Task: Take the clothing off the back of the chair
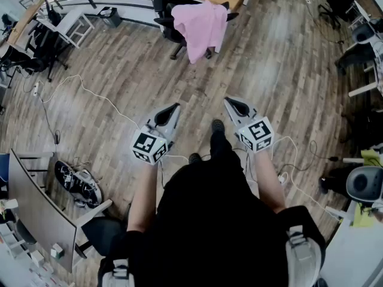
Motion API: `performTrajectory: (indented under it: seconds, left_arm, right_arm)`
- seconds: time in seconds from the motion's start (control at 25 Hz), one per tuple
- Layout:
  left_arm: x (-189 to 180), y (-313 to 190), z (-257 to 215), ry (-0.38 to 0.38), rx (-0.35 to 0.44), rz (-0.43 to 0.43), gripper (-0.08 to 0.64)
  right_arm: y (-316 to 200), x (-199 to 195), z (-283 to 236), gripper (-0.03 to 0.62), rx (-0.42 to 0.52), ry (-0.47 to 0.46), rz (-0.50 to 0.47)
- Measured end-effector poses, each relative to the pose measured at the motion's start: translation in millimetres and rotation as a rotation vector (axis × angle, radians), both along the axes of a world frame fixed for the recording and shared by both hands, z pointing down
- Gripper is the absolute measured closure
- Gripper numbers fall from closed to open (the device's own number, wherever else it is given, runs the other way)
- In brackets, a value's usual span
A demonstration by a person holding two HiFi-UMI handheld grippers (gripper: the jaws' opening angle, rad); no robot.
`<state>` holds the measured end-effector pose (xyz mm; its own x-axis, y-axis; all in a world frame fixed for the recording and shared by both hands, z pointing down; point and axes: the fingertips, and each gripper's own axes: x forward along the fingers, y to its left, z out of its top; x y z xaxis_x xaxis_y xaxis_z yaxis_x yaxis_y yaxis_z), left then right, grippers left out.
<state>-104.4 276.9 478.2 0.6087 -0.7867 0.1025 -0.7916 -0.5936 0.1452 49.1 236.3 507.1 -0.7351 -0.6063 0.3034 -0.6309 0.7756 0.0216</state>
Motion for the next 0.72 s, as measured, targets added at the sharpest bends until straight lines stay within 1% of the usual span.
performTrajectory:
  seconds: [0.08, 0.24, 0.36, 0.48, 0.6, 0.72]
  left_arm:
    - [-1.1, -2.1, 1.9, 0.009, -0.007, -0.001, 0.554]
    - [-0.8, -10.8, 5.5, 0.009, -0.015, 0.001, 0.554]
    - [1.8, -16.6, 6.4, 0.014, -0.023, 0.007, 0.554]
    - [3.7, -20.4, 7.0, 0.012, -0.023, 0.016, 0.554]
    - [4.9, -24.0, 9.1, 0.018, -0.031, 0.017, 0.554]
    - [7.2, -29.8, 9.6, 0.016, -0.035, 0.018, 0.554]
  right_arm:
    - [-3.1, 0.1, 0.5, 0.597, 0.009, 0.001, -0.003]
    - [-13.4, 0.4, 1.0, 0.597, 0.059, -0.016, -0.022]
    - [-14.9, 4.5, 3.8, 0.597, 0.021, -0.003, -0.001]
    - [-18.6, 6.6, 6.4, 0.597, 0.021, -0.003, 0.0]
    - [-21.7, 11.5, 9.3, 0.597, -0.025, 0.004, 0.026]
    - [-31.5, 15.5, 11.9, 0.595, -0.02, -0.004, 0.028]
